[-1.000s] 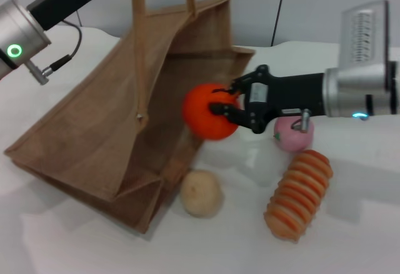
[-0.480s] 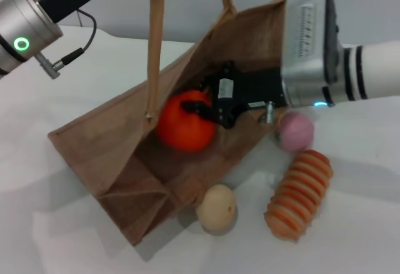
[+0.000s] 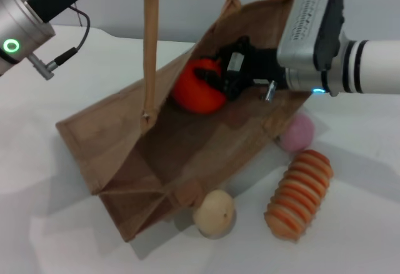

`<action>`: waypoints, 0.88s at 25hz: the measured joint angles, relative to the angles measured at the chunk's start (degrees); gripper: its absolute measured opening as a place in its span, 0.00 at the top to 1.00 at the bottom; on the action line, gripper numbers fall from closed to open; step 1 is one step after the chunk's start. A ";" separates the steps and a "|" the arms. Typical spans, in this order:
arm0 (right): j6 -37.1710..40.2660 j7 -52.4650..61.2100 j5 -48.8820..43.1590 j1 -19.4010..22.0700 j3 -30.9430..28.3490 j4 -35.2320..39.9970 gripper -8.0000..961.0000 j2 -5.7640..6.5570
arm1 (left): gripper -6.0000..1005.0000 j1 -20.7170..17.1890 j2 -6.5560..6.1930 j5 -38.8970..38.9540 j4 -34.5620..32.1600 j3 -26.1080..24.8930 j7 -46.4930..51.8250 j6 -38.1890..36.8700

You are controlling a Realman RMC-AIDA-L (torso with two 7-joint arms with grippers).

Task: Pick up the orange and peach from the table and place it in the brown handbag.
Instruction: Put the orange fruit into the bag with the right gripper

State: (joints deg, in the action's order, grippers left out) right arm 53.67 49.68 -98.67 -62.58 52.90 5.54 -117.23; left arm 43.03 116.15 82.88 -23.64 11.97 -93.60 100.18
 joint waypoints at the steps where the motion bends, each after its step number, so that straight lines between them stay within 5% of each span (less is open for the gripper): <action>1: 0.15 -0.63 1.03 0.30 0.01 0.00 0.78 0.02 | 0.88 -0.09 -0.01 0.10 0.00 -0.01 0.00 0.03; 6: 0.30 -1.89 2.28 0.95 0.02 -0.01 0.78 0.08 | 0.88 -0.43 -0.04 0.38 0.00 -0.19 0.00 0.09; 17: 6.07 -1.93 4.74 2.58 0.36 -0.42 0.37 0.49 | 0.88 -2.30 -0.05 1.78 0.00 -3.16 -1.10 -0.66; 22: 11.23 -2.53 4.76 4.85 0.20 0.52 0.27 0.91 | 0.88 -4.34 0.05 2.17 0.55 -7.28 -2.24 -1.93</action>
State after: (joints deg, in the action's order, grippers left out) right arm 64.90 47.15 -93.91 -57.73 53.09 6.06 -116.32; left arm 38.69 116.20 85.05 -23.09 4.69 -95.83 98.25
